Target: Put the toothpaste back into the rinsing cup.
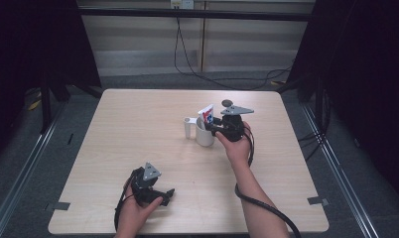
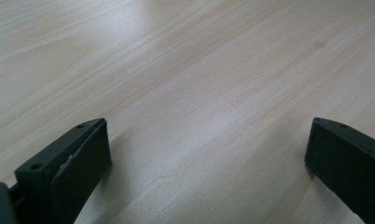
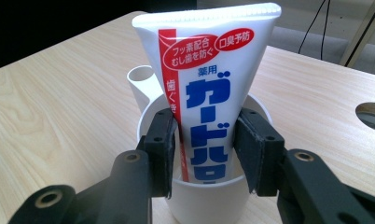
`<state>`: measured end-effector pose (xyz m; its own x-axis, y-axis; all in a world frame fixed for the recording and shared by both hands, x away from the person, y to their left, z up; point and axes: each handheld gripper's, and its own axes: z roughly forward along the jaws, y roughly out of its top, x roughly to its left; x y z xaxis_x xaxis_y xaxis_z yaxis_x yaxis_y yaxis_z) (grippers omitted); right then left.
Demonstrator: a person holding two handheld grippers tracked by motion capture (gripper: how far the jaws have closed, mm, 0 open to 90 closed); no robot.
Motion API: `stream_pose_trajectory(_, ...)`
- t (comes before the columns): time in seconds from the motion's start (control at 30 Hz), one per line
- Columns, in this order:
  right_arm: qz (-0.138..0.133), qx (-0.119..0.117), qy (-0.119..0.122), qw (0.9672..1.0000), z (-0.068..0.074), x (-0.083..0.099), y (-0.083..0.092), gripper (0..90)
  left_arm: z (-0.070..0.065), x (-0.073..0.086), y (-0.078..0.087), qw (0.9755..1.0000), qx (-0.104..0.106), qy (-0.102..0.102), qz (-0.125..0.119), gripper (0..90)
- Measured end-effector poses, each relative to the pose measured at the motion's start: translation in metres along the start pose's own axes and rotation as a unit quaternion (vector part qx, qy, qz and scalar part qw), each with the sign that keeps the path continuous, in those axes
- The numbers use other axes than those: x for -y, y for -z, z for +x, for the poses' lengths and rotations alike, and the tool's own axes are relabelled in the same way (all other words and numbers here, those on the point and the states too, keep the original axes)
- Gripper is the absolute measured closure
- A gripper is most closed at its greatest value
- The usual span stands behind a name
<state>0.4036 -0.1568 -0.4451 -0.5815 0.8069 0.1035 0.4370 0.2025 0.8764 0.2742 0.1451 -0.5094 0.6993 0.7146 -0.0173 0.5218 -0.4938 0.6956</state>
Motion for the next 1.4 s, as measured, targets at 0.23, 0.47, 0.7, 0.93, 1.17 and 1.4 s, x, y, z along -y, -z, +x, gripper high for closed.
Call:
stream_pose_trajectory(0.23, 0.011, -0.001, 0.011, 0.9999, 0.003, -0.003, 0.001, 56.6, 0.0, 0.0, 0.0, 1.0, 0.0, 0.0, 0.0, 0.0)
stream_pose_trajectory(0.47, 0.015, -0.001, 0.021, 0.9997, 0.005, -0.005, 0.002, 51.7, 0.0, 0.0, 0.0, 1.0, 0.0, 0.0, 0.0, 0.0)
stream_pose_trajectory(0.7, 0.014, -0.007, 0.02, 0.9997, 0.005, -0.005, 0.003, 48.0, 0.0, 0.0, 0.0, 1.0, 0.0, 0.0, 0.0, 0.0)
stream_pose_trajectory(0.93, 0.022, -0.012, 0.015, 0.9996, 0.004, -0.006, 0.005, 36.4, 0.0, 0.0, 0.0, 1.0, 0.0, 0.0, 0.0, 0.0)
stream_pose_trajectory(1.17, 0.036, -0.013, 0.019, 0.9991, 0.007, -0.008, 0.008, 28.1, 0.0, 0.0, 0.0, 1.0, 0.0, 0.0, 0.0, 0.0)
stream_pose_trajectory(1.4, 0.041, -0.005, 0.02, 0.999, 0.005, -0.009, 0.013, 25.8, 0.0, 0.0, 0.0, 1.0, -0.001, 0.0, 0.001, 0.0)
